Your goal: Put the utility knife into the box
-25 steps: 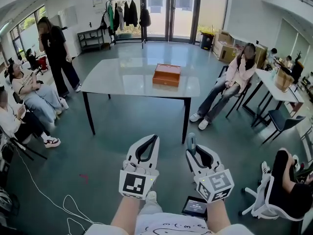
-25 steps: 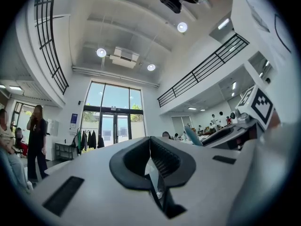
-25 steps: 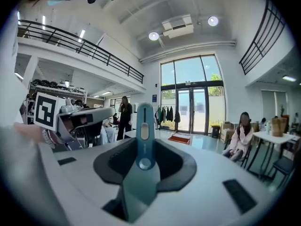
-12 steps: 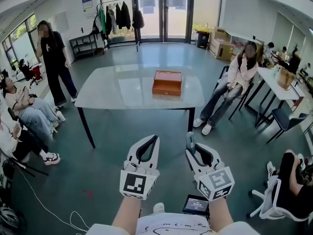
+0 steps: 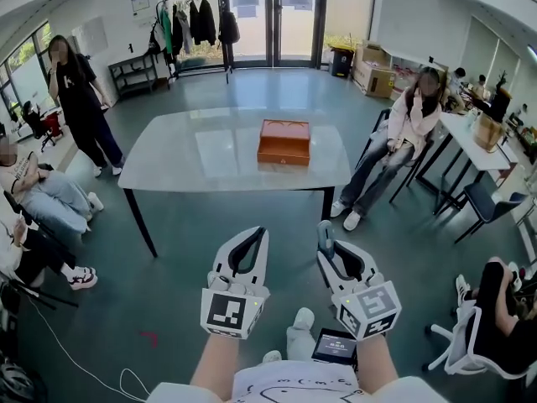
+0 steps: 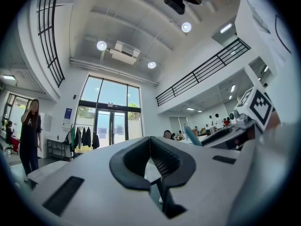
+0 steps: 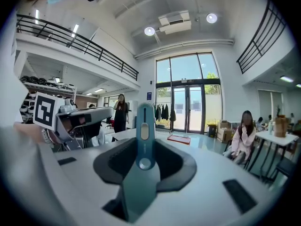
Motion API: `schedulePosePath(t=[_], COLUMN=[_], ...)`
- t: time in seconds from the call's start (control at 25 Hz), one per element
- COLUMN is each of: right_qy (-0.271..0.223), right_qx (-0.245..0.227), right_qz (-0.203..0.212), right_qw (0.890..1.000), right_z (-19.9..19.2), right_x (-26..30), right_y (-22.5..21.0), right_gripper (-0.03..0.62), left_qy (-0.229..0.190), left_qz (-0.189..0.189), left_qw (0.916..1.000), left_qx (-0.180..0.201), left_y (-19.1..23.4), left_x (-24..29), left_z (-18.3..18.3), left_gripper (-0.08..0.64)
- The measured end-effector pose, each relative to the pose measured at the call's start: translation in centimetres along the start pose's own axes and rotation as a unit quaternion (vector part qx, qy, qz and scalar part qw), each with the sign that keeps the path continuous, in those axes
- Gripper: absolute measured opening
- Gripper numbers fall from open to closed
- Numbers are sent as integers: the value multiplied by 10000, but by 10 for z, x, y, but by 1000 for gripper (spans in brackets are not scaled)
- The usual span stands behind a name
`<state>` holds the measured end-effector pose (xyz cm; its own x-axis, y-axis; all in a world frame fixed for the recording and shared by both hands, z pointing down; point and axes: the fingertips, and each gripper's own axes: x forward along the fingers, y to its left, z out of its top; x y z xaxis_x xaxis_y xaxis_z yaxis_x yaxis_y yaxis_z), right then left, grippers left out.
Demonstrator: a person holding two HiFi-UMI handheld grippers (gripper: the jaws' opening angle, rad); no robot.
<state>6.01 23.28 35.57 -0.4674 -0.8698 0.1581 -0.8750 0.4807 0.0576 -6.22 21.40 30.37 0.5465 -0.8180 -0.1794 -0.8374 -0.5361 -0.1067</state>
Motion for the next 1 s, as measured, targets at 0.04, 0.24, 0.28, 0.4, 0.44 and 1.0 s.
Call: schedulePosePath(t=[0.04, 0.24, 0.28, 0.4, 0.44, 1.0], right_qy=[7, -23, -31, -52, -56, -62], right_qx=[-6, 17, 24, 51, 58, 173], right_qz=[-10, -21, -17, 26, 45, 273], right_qw=[10000, 10000, 10000, 10000, 10000, 9995], right_z=[1, 2, 2, 4, 6, 7], right_x=[4, 27, 31, 49, 56, 157], right_y=[-2, -18, -22, -34, -38, -123], right_gripper=[130, 130, 130, 130, 130, 130], left_qy=[0, 43, 44, 49, 64, 217], left_qz=[11, 22, 28, 76, 97, 210], left_qw=[10000, 10000, 10000, 10000, 9999, 9995], left_qx=[-1, 0, 8, 23, 11, 137], left_y=[4, 16, 18, 28, 32, 69], left_x=[3, 25, 30, 46, 53, 170], left_z=[-2, -10, -12, -16, -18, -55], left_gripper=[15, 15, 15, 15, 15, 15])
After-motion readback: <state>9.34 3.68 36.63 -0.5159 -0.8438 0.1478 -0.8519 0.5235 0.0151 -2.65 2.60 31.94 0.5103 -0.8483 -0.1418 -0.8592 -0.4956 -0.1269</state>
